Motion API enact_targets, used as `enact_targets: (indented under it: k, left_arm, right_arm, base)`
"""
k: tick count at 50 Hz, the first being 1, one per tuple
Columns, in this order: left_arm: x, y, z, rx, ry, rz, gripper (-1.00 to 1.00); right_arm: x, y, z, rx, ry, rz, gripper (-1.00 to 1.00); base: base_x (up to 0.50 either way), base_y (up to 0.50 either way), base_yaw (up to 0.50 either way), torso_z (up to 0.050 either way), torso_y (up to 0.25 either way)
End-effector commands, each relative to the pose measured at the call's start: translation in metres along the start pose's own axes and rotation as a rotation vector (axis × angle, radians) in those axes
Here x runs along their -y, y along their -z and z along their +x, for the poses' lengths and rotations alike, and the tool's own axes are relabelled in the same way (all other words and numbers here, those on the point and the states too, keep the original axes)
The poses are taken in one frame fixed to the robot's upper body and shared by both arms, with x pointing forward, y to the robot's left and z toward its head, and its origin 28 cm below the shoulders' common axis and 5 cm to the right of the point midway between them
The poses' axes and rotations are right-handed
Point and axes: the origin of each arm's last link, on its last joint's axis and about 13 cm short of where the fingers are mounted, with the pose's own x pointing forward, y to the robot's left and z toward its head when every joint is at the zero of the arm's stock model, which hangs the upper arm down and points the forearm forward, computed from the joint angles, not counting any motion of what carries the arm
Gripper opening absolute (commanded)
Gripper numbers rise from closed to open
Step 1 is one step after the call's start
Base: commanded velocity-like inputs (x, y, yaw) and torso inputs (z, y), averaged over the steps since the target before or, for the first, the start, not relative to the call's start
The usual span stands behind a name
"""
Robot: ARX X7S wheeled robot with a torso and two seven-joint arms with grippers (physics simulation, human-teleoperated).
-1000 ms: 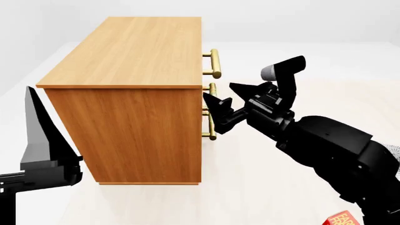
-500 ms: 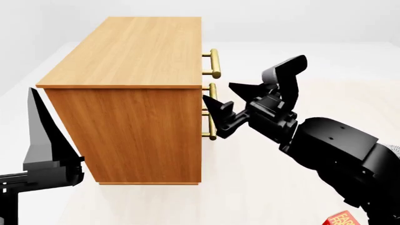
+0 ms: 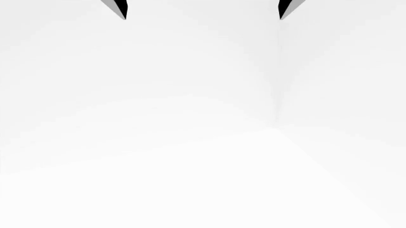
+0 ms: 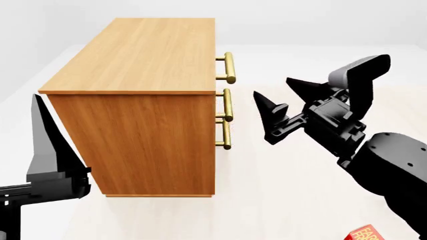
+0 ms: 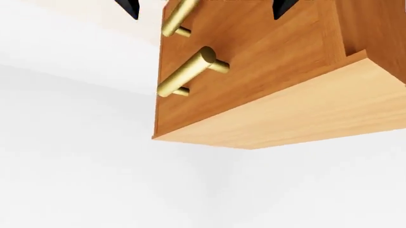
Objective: Close the top drawer of the cabinet and put the bowl on top of it.
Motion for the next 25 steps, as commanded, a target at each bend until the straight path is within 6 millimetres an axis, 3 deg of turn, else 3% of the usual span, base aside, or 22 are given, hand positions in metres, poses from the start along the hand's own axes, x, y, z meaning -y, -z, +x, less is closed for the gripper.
enact_targets:
  k: [1,17,25]
  left_arm:
    - [0.0,-0.001,0.0,0.0,0.001,0.0,1.0]
    - [-0.001,-0.002,0.001,0.0,0.001,-0.001,1.0]
    - [-0.001,-0.003,0.001,0.004,0.004,-0.005,1.0]
  right_arm:
    - [0.011,-0.021,-0.027,0.018,0.122,-0.092,1.0]
    - [0.025,-0.052,-0.055,-0.051,0.267,-0.228,1.0]
    - [0.042,-0.056,-0.061,-0.142,0.355,-0.223,1.0]
  base:
    - [0.0,0.0,0.0,0.0,0.0]
    - [0.0,0.0,0.0,0.0,0.0]
    - [0.0,0.0,0.0,0.0,0.0]
